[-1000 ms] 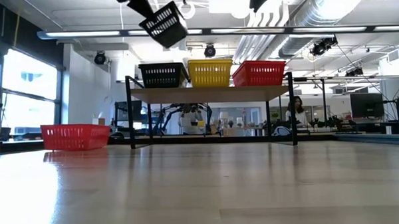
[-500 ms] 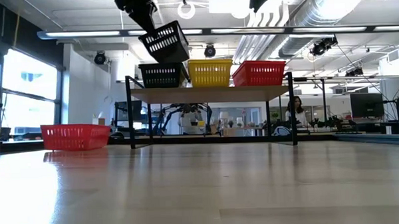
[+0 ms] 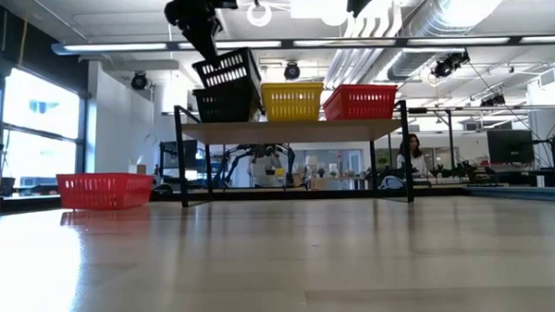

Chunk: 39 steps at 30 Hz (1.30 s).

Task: Stack baskets on shelf by color
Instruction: Stack the black bin on top of the black bin on the shelf, then stack the yellow bin on top of the yellow bin on the shelf

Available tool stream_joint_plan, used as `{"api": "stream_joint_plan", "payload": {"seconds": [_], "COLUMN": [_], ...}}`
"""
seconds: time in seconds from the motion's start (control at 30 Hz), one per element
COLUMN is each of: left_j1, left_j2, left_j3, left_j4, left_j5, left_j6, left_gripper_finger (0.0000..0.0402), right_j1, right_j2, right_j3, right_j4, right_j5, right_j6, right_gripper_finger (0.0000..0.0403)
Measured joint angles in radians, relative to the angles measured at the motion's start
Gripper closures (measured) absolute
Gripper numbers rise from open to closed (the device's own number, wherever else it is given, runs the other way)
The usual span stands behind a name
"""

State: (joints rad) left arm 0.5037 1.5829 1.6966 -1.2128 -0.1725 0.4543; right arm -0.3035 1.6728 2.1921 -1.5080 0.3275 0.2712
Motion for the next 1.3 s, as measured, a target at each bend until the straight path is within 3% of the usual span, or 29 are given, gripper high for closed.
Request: {"api": "stream_joint_plan", "payload": {"seconds": [0.13, 0.7, 1.3], "left_j1": [0.0, -0.008, -0.008], "left_j2": [0.022, 0.049, 0.049], "left_j3": [0.0, 0.0, 0.0], "left_j4": [-0.007, -0.03, -0.027], "left_j5": [-0.04, -0.04, -0.048], "left_j6": [-0.006, 0.001, -0.001], "left_gripper_finger": [0.0401, 0.0396, 0.0279], "right_j1": [0.0, 0.0, 0.0], "right_j2": [0.0, 0.0, 0.0], "right_j3": [0.0, 0.0, 0.0], "right_j4": [0.0, 0.0, 0.0], "right_j5": [0.0, 0.004, 0.003], "right_j6": [0.0, -0.001, -0.002], "right_gripper_finger": [0.0304, 0.0304, 0.0304]}}
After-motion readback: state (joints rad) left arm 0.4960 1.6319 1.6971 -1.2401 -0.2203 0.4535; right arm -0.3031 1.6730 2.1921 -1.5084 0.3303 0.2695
